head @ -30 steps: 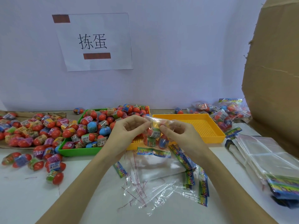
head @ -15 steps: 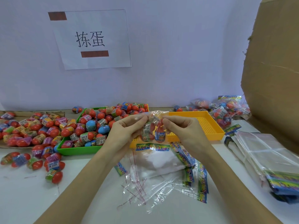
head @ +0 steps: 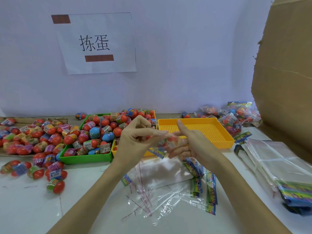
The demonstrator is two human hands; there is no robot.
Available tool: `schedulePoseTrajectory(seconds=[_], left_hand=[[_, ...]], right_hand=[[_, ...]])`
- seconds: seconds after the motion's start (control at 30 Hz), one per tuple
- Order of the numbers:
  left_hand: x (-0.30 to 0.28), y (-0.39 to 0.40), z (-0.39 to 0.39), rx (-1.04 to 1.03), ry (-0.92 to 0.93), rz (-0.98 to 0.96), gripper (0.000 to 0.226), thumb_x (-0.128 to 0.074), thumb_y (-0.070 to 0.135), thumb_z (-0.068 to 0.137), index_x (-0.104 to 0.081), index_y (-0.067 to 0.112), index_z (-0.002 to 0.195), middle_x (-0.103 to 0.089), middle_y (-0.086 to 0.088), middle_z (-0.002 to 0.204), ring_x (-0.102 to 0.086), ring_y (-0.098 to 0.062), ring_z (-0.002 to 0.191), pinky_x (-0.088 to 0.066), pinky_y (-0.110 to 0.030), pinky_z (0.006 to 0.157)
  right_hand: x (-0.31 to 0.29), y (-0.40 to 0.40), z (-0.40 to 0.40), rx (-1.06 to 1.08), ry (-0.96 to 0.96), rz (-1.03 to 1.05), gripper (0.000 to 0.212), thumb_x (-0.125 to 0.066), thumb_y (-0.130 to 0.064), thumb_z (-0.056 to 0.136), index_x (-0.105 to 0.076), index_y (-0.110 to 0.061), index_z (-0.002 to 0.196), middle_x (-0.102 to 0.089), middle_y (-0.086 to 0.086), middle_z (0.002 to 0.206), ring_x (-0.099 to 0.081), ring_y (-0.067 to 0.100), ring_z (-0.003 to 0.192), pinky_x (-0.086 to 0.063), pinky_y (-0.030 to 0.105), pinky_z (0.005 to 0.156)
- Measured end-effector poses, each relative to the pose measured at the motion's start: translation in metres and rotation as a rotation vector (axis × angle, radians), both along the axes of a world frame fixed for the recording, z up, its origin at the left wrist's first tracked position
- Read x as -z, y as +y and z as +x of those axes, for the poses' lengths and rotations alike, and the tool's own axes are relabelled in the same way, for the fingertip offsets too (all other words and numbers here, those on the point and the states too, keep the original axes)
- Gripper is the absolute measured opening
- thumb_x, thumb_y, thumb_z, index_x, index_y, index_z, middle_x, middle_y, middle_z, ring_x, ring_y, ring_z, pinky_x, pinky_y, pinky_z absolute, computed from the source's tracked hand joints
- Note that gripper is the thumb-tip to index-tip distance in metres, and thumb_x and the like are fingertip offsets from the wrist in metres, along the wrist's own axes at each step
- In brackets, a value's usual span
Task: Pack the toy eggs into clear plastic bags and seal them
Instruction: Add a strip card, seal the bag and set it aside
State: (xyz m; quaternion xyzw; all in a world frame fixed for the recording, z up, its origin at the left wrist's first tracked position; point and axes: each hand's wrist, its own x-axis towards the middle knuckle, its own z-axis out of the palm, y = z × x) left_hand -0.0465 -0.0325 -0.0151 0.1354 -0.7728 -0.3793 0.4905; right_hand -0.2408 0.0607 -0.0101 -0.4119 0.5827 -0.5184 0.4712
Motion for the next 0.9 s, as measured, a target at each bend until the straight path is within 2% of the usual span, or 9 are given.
schedulePoseTrajectory(seconds=[0.1, 0.2, 0.3, 0.4, 0.47, 0.5, 0.6, 0.73, 0.9], left_hand=[[0.0, -0.002, 0.002, 0.021, -0.083, -0.13, 0.023, -0.084, 0.016, 0.085, -0.084, 0.017, 0.107, -0.057, -0.007, 0.1, -0.056, -0.014, 0.094, -0.049, -0.023, 0.082], [0.004, -0.005, 0.002, -0.028, -0.174, -0.194, 0.036, -0.081, -0.001, 0.089, -0.08, 0.021, 0.117, -0.055, -0.002, 0.123, -0.058, -0.018, 0.122, -0.048, -0.023, 0.104], [0.007, -0.006, -0.002, 0.098, -0.14, 0.124, 0.05, -0.06, -0.003, 0.083, -0.06, 0.02, 0.127, -0.054, -0.002, 0.139, -0.053, -0.018, 0.14, -0.049, -0.028, 0.112], [0.012, -0.01, -0.007, 0.119, -0.052, 0.523, 0.05, -0.071, 0.033, 0.092, -0.052, 0.027, 0.137, -0.068, 0.011, 0.132, -0.062, -0.012, 0.132, -0.055, -0.035, 0.105], [0.013, -0.01, -0.008, 0.047, -0.061, 0.62, 0.064, -0.076, 0.062, 0.087, -0.055, 0.034, 0.14, -0.075, 0.013, 0.123, -0.07, -0.014, 0.122, -0.054, -0.036, 0.102], [0.012, -0.01, -0.008, 0.024, -0.063, 0.631, 0.063, -0.077, 0.066, 0.086, -0.059, 0.034, 0.137, -0.078, 0.011, 0.118, -0.073, -0.016, 0.116, -0.055, -0.034, 0.097], [0.015, -0.011, -0.008, 0.021, -0.034, 0.601, 0.04, -0.077, 0.048, 0.089, -0.073, 0.025, 0.122, -0.081, 0.002, 0.112, -0.076, -0.018, 0.107, -0.059, -0.023, 0.082], [0.014, -0.01, -0.006, 0.004, -0.048, 0.492, 0.023, -0.072, 0.038, 0.093, -0.076, 0.022, 0.108, -0.08, 0.004, 0.103, -0.074, -0.01, 0.097, -0.06, -0.02, 0.078], [0.013, -0.01, -0.005, -0.005, -0.176, 0.362, 0.009, -0.063, 0.031, 0.104, -0.068, 0.024, 0.1, -0.072, 0.016, 0.086, -0.068, -0.002, 0.088, -0.053, -0.016, 0.077]], right_hand=[[-0.001, 0.001, -0.001, 0.062, -0.094, -0.165, 0.039, -0.076, -0.039, 0.092, -0.075, -0.01, 0.118, -0.077, 0.02, 0.111, -0.078, 0.035, 0.096, -0.065, 0.034, 0.072], [-0.002, -0.001, -0.004, 0.169, -0.276, -0.265, 0.039, -0.08, -0.013, 0.089, -0.07, -0.012, 0.127, -0.077, 0.019, 0.109, -0.078, 0.032, 0.099, -0.065, 0.046, 0.082], [-0.002, -0.003, -0.005, 0.256, -0.317, -0.271, 0.053, -0.082, -0.005, 0.085, -0.062, -0.017, 0.133, -0.076, 0.013, 0.116, -0.078, 0.029, 0.103, -0.063, 0.051, 0.089], [0.002, -0.004, -0.004, 0.228, -0.181, -0.287, 0.056, -0.083, -0.008, 0.085, -0.061, -0.027, 0.133, -0.078, -0.001, 0.112, -0.077, 0.023, 0.105, -0.063, 0.04, 0.086], [0.004, -0.004, 0.0, 0.168, -0.065, -0.289, 0.047, -0.082, -0.009, 0.089, -0.068, -0.036, 0.125, -0.078, -0.011, 0.11, -0.076, 0.013, 0.104, -0.061, 0.028, 0.081], [0.005, -0.004, 0.002, 0.131, -0.005, -0.286, 0.041, -0.081, -0.011, 0.09, -0.073, -0.041, 0.118, -0.078, -0.015, 0.11, -0.075, 0.008, 0.103, -0.059, 0.023, 0.08], [0.003, -0.003, 0.01, 0.054, 0.035, -0.26, 0.024, -0.082, -0.033, 0.089, -0.079, -0.055, 0.099, -0.078, -0.018, 0.11, -0.073, 0.001, 0.104, -0.058, 0.015, 0.076], [0.007, -0.007, 0.012, 0.113, -0.049, -0.28, 0.022, -0.077, -0.037, 0.093, -0.082, -0.023, 0.109, -0.079, 0.006, 0.112, -0.075, 0.021, 0.108, -0.063, 0.029, 0.081], [0.012, -0.009, 0.016, 0.206, -0.011, -0.298, 0.018, -0.074, -0.026, 0.097, -0.078, -0.01, 0.104, -0.076, 0.015, 0.108, -0.075, 0.025, 0.102, -0.062, 0.031, 0.08]])
